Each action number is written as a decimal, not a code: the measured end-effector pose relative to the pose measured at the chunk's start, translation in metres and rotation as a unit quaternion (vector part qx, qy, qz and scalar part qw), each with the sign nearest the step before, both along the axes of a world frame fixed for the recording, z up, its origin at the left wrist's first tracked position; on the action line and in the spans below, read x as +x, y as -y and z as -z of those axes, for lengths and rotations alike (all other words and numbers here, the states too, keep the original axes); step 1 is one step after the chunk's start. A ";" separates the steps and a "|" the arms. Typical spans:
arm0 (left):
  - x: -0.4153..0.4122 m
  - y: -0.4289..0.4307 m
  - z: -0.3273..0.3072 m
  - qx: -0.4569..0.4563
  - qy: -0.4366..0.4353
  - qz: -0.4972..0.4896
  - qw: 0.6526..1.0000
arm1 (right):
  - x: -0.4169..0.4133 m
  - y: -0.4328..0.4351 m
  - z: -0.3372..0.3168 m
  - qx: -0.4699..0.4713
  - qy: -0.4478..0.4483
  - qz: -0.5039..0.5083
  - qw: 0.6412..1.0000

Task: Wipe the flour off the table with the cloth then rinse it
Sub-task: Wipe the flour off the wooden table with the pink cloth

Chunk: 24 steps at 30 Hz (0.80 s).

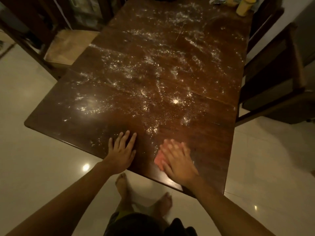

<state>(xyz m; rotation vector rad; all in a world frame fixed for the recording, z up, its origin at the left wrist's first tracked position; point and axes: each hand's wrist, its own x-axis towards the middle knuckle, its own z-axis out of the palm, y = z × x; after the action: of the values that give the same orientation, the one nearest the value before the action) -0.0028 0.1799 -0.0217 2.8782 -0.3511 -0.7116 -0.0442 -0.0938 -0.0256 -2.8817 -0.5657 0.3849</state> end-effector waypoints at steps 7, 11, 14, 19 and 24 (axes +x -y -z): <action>-0.001 -0.003 0.011 -0.034 0.003 -0.014 0.999 | -0.006 0.026 -0.008 -0.026 -0.030 -0.019 0.999; 0.000 -0.001 0.010 -0.020 0.006 -0.012 1.000 | 0.009 -0.045 -0.008 0.001 -0.035 0.189 0.981; 0.000 -0.001 0.011 -0.027 0.007 -0.005 1.000 | -0.008 -0.061 -0.002 -0.009 0.000 0.019 1.000; 0.001 -0.003 0.008 -0.037 -0.008 0.004 0.999 | -0.005 -0.017 -0.001 -0.045 0.005 -0.046 0.998; 0.001 -0.003 0.000 -0.042 -0.032 0.006 0.999 | 0.024 -0.078 -0.005 0.002 -0.020 0.196 0.981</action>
<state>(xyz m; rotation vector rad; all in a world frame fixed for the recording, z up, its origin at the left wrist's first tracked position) -0.0015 0.1830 -0.0218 2.7702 -0.3817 -0.7693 -0.0201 -0.0155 -0.0203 -2.8785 0.0130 0.3746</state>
